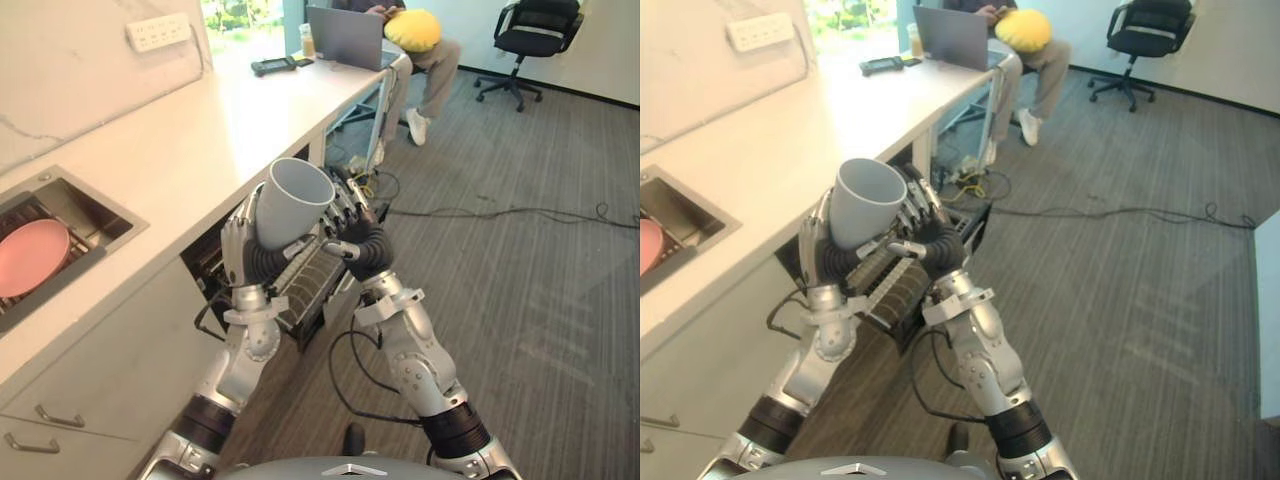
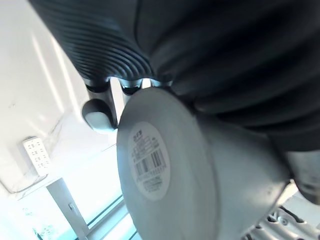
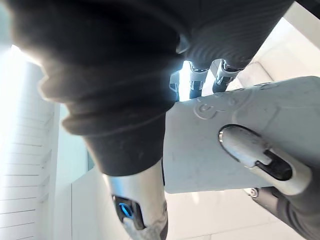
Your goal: Walk over to the sink, pick up the cup, carry it to the dishwasher, place the cup inside the dishwasher, then close the dishwasher door
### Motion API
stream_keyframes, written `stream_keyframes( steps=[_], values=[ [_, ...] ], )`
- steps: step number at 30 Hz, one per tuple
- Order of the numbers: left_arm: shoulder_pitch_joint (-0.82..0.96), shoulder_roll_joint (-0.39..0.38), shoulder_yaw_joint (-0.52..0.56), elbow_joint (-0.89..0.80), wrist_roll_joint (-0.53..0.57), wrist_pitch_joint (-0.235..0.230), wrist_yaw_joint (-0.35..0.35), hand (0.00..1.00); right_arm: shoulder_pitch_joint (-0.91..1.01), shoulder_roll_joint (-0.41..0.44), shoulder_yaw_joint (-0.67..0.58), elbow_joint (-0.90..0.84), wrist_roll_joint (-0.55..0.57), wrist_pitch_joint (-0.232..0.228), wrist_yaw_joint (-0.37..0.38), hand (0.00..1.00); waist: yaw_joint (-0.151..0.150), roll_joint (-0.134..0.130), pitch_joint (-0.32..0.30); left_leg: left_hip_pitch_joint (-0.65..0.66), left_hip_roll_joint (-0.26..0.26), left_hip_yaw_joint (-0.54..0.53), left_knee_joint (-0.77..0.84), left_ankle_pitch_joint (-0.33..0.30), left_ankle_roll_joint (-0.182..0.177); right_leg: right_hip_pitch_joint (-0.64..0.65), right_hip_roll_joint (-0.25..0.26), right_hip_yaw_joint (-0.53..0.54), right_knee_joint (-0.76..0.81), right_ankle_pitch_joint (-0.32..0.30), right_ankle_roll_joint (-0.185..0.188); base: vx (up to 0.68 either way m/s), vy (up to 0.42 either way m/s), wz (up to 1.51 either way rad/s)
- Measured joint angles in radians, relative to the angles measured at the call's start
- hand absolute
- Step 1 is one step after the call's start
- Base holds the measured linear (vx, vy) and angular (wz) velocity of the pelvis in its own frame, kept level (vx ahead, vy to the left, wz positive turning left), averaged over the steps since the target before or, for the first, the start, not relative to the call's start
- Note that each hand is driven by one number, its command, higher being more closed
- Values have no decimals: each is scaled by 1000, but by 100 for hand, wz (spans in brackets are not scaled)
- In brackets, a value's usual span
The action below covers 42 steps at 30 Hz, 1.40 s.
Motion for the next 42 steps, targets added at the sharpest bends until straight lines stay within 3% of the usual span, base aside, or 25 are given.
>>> stream_keyframes(
  steps=[21,29,30,42],
  values=[
    [0,0,-50,-2,39,4,6,100,-24,6,25,-5,-1,8,-137,0,2,3,19,0,0,14,12,-8,0,-4,0,18,0,5,1,0,0,-2],
    [0,-2,-62,-1,116,3,5,100,-24,7,25,-5,-1,8,-152,0,4,3,20,0,0,15,12,-8,0,-5,0,18,0,6,0,0,0,0],
    [0,-2,-63,-1,124,3,5,100,-24,7,26,-5,-1,10,-152,100,5,3,21,0,0,15,12,-8,0,-5,0,18,0,5,0,0,0,0],
    [3,3,-66,29,135,-1,22,100,-29,-6,23,-5,-119,31,-152,100,8,1,29,0,0,12,12,-8,0,-4,0,15,0,6,0,0,0,0]
  ],
)
